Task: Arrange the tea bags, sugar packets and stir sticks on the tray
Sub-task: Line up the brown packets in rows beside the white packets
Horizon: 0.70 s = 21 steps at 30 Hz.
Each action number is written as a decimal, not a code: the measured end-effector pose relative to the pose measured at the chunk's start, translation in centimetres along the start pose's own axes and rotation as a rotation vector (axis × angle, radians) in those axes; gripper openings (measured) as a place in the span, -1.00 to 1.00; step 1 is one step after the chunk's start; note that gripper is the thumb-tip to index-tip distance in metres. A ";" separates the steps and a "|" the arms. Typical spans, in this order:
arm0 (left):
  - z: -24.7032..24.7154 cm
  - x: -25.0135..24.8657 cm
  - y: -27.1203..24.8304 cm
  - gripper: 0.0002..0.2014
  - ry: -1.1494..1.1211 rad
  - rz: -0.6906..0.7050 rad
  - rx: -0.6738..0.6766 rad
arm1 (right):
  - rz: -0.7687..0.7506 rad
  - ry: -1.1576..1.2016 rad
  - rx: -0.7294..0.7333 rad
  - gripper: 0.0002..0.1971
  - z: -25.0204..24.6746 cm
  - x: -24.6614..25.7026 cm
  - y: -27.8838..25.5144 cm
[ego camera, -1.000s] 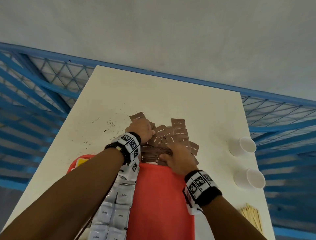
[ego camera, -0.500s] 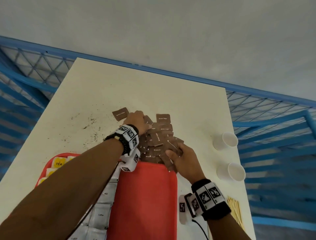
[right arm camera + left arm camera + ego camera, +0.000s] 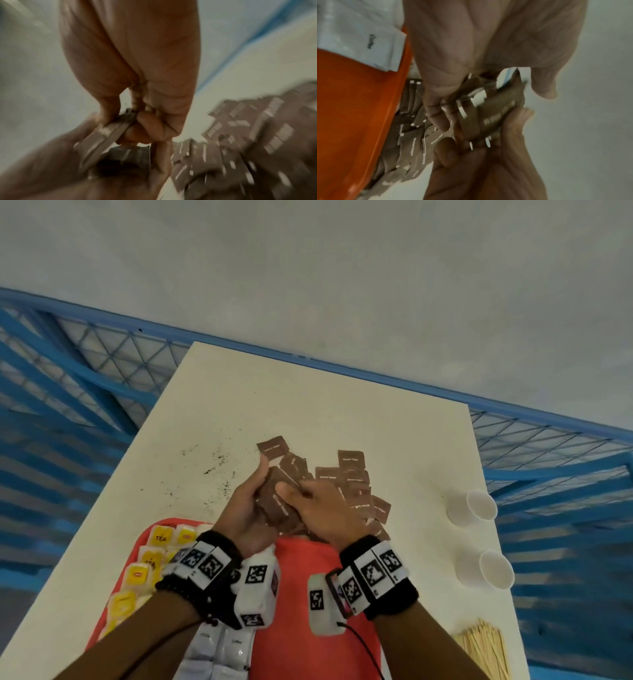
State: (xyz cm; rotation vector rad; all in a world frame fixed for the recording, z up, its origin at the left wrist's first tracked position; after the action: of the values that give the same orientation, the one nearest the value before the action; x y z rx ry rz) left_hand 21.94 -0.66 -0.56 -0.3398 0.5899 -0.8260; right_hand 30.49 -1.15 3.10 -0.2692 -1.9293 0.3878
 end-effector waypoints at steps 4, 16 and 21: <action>-2.0 0.5 -0.9 -0.52 -0.158 0.026 -0.072 | -0.093 -0.333 -0.205 -0.60 -1.5 2.2 0.5; -6.5 0.5 -2.0 -0.55 -0.270 -0.010 -0.339 | 0.123 -0.430 -0.064 -0.60 -0.1 -2.2 4.4; -5.2 0.1 -1.5 -0.53 -0.249 0.009 -0.310 | 0.130 -0.129 -0.015 -0.57 0.2 -1.2 0.2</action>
State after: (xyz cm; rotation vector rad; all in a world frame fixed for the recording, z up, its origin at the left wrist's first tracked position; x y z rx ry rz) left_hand 17.93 -1.97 -3.98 -0.7115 0.4845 -0.6702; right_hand 30.76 -1.41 1.88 -0.3888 -2.0481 0.4866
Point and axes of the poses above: each hand's wrist, its own y-axis towards the middle knuckle, its own z-axis out of the palm, x = y × z, the point moved 9 cm from there along y, towards the middle knuckle, and after that the axes turned 4 degrees about -y, right-handed, at the moved point
